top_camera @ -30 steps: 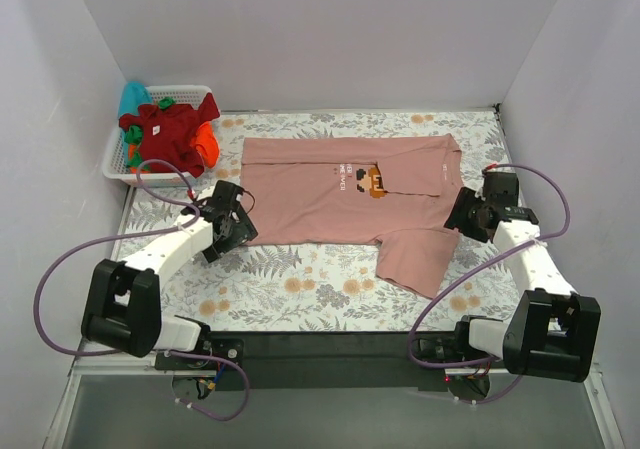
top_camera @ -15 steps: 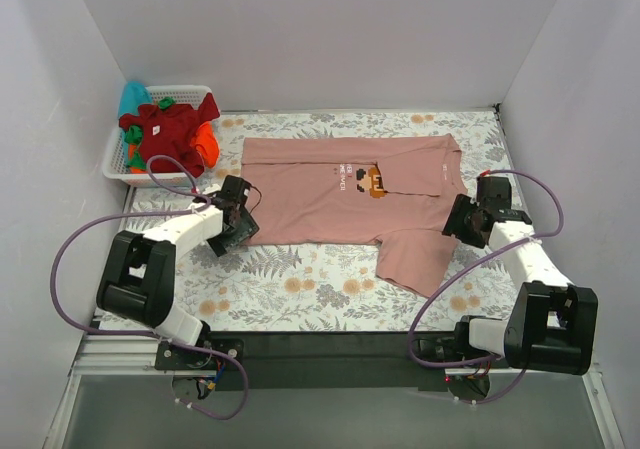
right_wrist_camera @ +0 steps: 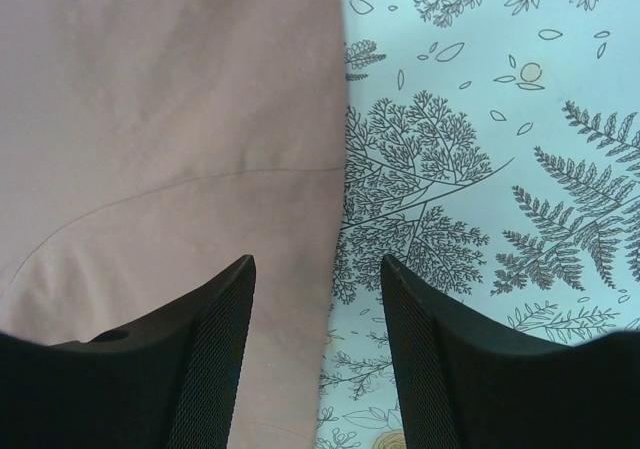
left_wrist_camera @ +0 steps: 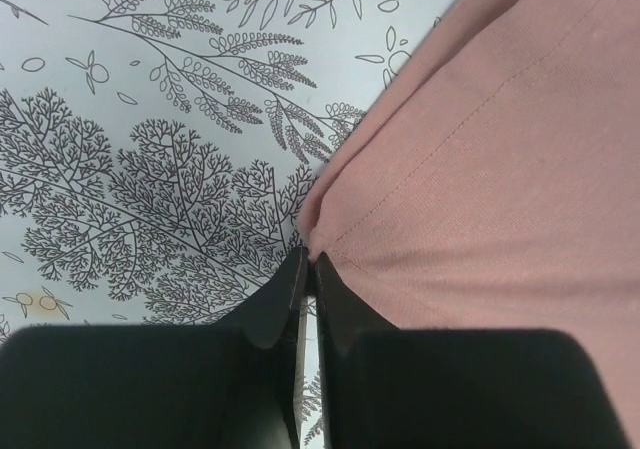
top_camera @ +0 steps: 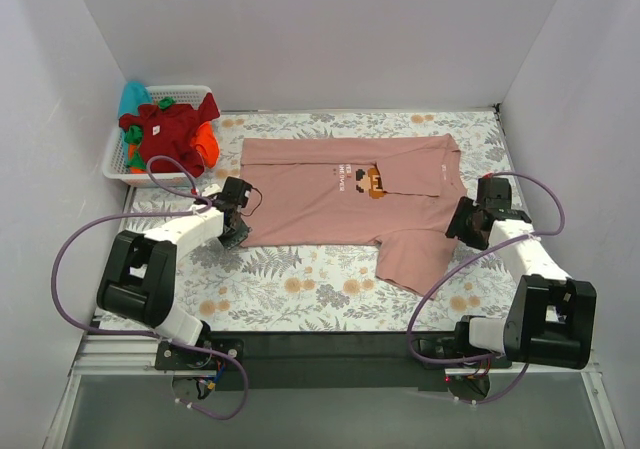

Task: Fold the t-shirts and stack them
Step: Fold the tshirt

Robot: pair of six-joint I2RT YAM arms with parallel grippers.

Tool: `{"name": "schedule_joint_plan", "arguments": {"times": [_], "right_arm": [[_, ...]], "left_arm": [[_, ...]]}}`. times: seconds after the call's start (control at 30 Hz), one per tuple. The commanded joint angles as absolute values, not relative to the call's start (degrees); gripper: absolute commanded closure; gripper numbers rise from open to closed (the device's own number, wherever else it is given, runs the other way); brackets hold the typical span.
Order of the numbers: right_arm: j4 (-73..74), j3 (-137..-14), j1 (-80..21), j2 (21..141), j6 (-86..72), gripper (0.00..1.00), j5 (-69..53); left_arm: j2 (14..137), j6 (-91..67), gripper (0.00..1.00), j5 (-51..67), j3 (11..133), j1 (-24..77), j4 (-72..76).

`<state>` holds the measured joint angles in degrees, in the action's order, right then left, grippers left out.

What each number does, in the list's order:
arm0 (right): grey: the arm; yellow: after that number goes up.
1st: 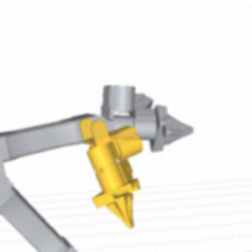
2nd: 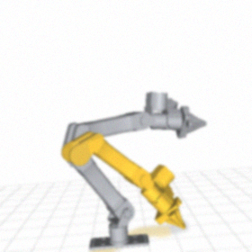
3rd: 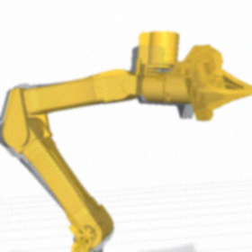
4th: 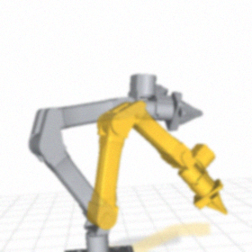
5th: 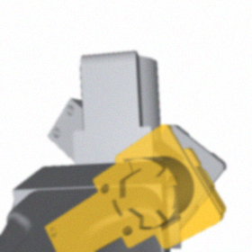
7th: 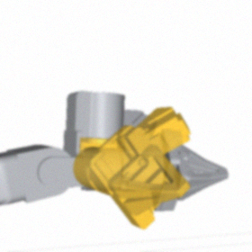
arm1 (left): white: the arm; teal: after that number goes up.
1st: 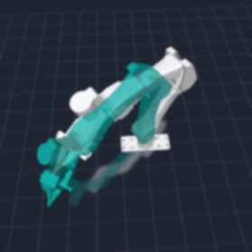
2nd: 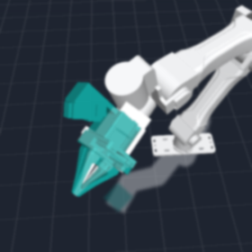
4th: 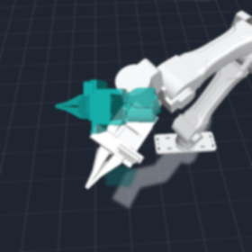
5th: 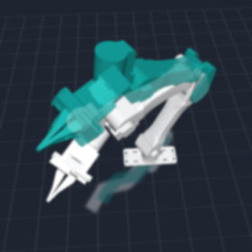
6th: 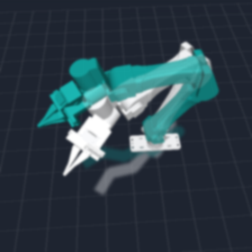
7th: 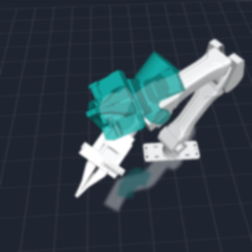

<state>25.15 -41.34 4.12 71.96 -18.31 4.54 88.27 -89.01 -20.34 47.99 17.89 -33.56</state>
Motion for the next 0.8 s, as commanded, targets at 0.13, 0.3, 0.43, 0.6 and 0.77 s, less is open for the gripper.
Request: {"name": "schedule_joint_plan", "arguments": {"times": [0.13,0.3,0.43,0.6,0.77], "right_arm": [[22.33,-42.45,7.47,75.76,-18.99,0.48,0.71],[19.34,-43.68,8.79,78.13,-18.98,0.59,-4.74],[18.02,-43.95,9.23,78.92,-18.98,0.61,-4.83],[16.79,-43.6,9.93,80.51,-18.9,0.61,-4.39],[14.51,-43.24,10.63,81.91,-18.54,0.61,-5.01]], "left_arm": [[83.85,-87.98,1.0,-24.43,46.14,17.93,-33.84],[83.15,-87.1,1.0,-24.61,45.53,17.93,-33.4],[82.79,-86.66,1.0,-24.43,45.26,17.93,-32.78],[82.97,-86.4,1.0,-24.08,45.0,17.93,-32.34],[82.71,-86.13,1.0,-24.08,44.65,18.02,-31.99]]}}
